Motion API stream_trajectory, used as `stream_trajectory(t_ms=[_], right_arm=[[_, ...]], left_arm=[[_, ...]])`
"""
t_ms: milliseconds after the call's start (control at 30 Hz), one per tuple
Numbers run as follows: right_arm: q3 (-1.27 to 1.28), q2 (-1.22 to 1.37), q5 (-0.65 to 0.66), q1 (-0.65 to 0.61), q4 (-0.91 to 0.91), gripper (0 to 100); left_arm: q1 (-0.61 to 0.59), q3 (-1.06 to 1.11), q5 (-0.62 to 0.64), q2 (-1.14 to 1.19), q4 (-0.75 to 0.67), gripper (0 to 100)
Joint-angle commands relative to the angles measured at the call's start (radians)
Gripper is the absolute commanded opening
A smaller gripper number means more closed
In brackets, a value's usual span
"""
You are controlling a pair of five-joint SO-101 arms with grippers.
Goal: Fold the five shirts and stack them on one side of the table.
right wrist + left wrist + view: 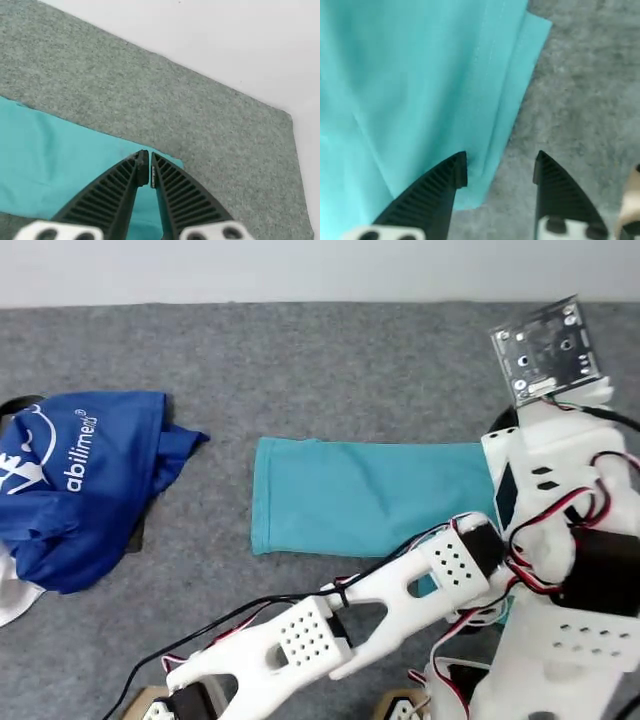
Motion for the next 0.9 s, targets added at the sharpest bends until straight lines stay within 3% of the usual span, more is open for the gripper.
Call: stream_trajectory(t_ms=[0, 433, 667, 867], right_arm=[[-0.048, -0.008, -0.009, -0.005, 0.024, 1.5], [-0.048, -0.008, -0.009, -0.005, 0.042, 1.5], [-0.048, -0.008, -0.009, -0.005, 0.042, 1.5], [-0.046, -0.007, -0.009, -0.005, 0.042, 1.5]], left_arm=[[-0.014, -0.097, -0.006, 0.028, -0.009, 20], [-0.023, -0.228, -0.032, 0.097, 0.002, 2], [-0.034, -0.397, -0.066, 0.097, 0.021, 1], [-0.089, -0.417, -0.061, 0.106, -0.009, 1]])
